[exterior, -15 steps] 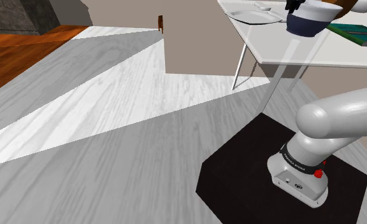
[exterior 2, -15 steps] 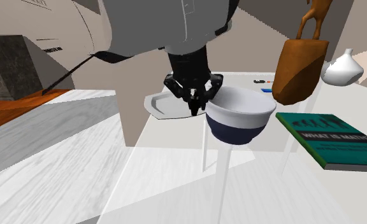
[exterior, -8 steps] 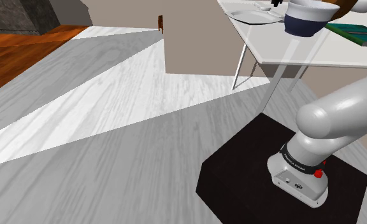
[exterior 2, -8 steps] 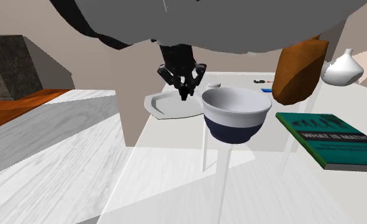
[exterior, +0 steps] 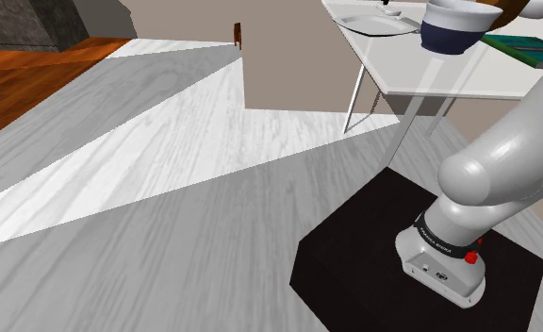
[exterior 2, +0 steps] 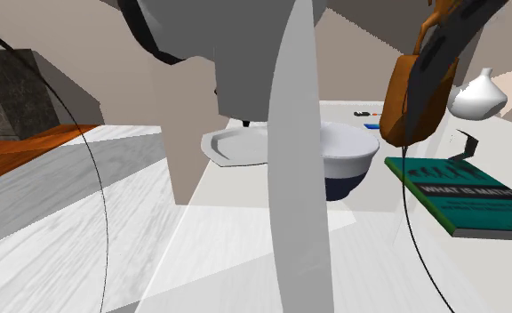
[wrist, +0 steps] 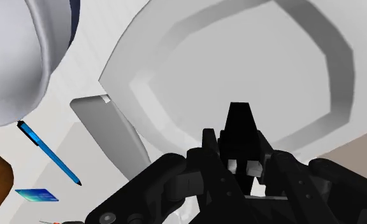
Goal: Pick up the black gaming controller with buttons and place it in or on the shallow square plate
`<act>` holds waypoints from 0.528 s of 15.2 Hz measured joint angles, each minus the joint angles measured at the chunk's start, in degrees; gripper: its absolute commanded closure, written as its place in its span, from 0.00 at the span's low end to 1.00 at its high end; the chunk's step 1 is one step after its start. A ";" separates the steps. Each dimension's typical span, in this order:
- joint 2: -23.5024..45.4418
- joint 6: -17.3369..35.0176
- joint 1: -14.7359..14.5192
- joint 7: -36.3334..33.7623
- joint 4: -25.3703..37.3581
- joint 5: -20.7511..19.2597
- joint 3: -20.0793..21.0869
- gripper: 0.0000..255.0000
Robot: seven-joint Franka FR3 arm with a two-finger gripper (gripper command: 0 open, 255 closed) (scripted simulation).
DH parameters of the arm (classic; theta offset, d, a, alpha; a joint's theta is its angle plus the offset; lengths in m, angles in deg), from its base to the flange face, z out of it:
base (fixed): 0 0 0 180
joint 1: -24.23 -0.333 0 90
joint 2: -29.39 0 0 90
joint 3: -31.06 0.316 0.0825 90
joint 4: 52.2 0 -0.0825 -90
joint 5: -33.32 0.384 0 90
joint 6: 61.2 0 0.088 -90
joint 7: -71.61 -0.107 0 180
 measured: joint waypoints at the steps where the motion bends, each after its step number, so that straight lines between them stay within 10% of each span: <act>1: 2.10 -0.70 -0.09 0.01 2.74 0.17 0.09 1.00; 8: 3.47 3.52 0.06 -0.91 -0.18 -0.09 -0.04 1.00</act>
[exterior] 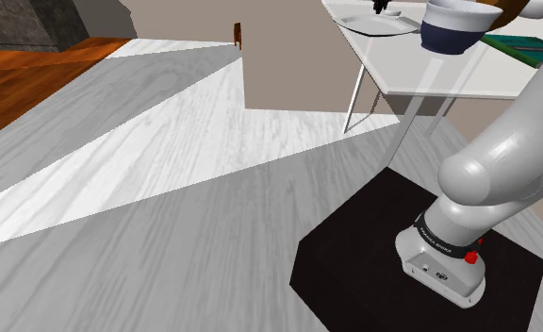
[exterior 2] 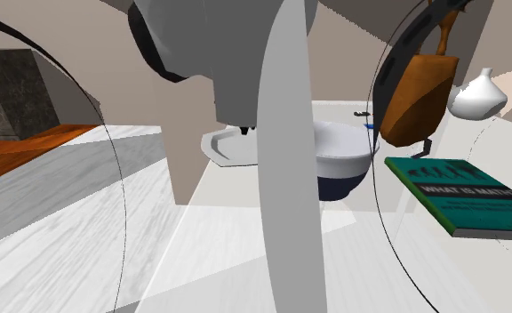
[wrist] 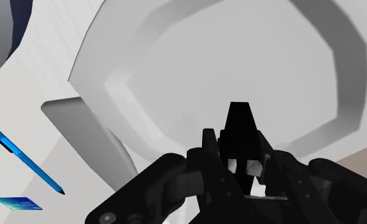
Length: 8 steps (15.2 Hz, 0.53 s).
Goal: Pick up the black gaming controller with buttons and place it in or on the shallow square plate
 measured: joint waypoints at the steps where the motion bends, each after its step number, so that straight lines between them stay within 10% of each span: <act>1: 0.00 0.61 0.00 -0.18 -0.63 -0.07 0.00 1.00; 8: -0.49 5.53 0.03 -1.61 -6.21 -0.75 -0.05 1.00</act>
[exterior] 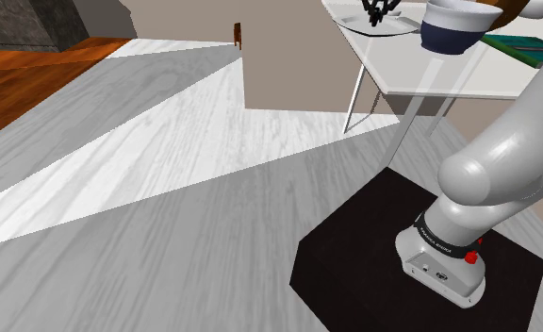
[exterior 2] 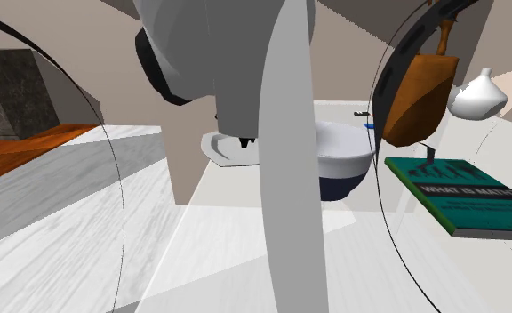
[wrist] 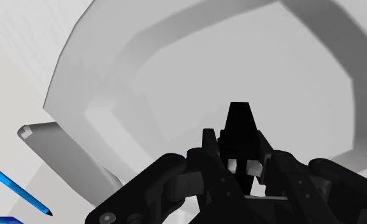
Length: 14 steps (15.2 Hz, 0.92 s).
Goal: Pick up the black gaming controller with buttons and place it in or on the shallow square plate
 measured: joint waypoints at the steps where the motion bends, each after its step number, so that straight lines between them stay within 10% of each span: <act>1: -0.03 0.16 0.02 -0.02 -0.17 -0.01 -0.02 1.00; 6: -0.10 0.34 0.04 -0.02 -0.39 -0.03 -0.04 1.00; 7: -0.10 0.34 0.04 -0.02 -0.40 -0.03 -0.04 0.00; 14: -0.29 -0.44 -0.05 0.03 0.19 0.01 0.04 0.00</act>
